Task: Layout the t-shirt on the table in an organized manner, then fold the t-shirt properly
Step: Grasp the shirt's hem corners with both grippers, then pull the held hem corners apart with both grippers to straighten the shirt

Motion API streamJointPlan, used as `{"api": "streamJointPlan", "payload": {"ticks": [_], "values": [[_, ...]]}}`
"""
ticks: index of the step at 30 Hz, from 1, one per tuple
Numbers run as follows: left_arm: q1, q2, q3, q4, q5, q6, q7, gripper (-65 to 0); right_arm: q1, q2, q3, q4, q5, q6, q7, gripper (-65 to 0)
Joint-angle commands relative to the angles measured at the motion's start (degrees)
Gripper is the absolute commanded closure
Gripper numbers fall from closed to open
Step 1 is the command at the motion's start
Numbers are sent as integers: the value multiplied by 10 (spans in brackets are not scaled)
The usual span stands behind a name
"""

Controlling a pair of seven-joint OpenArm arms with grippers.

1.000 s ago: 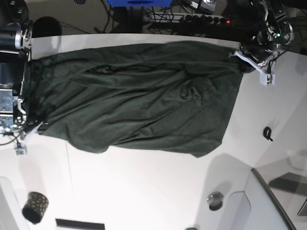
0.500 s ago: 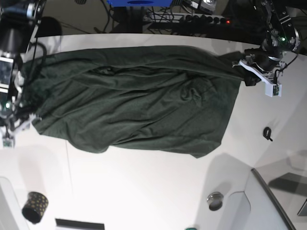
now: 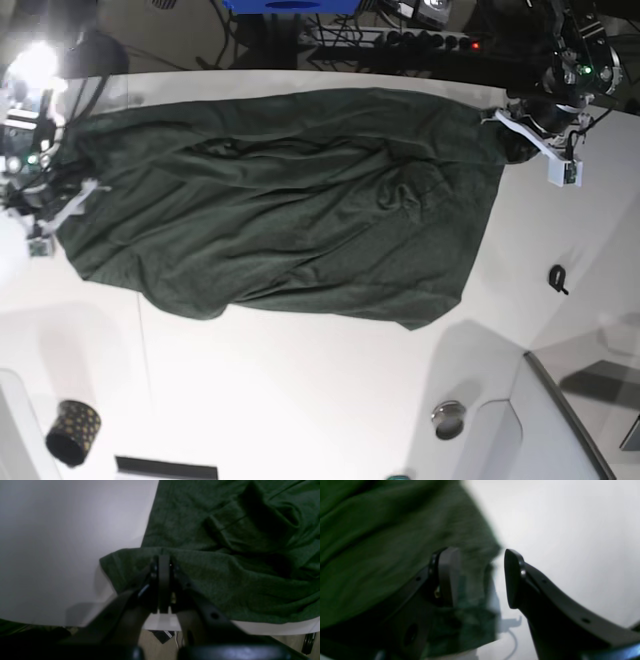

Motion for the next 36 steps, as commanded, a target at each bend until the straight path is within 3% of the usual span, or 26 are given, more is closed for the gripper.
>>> {"api": "streamJointPlan", "payload": {"ticks": [1, 3, 6, 8, 13, 22, 27, 32, 36], "values": [[0, -6, -3, 8, -3, 0, -10, 0, -4, -6, 14, 21, -2, 14, 7, -270], [-2, -6, -3, 8, -3, 0, -10, 0, -13, -28, 26, 26, -2, 36, 7, -234], [-5, -6, -3, 10, -3, 0, -10, 0, -17, -33, 27, 9, -2, 50, 7, -80], [-5, -6, -3, 12, -3, 0, -10, 0, -17, -33, 29, -10, -2, 50, 7, -36], [-6, -7, -21, 11, -3, 0, -10, 0, -16, -28, 31, -50, -2, 48, 7, -36], [-17, -11, -81, -2, -3, -2, -10, 0, -4, 4, 95, -108, -3, 48, 9, -36], [-18, -8, -77, -2, -3, -2, -10, 0, -7, 15, 91, -96, -3, 52, 7, -35], [-34, -7, -75, -2, -3, -2, -10, 0, -9, 3, 92, -32, -3, 53, 7, -38], [-56, -9, -19, -2, -3, -2, -10, 0, 4, 4, 88, 13, -3, 53, 7, -53]]}}
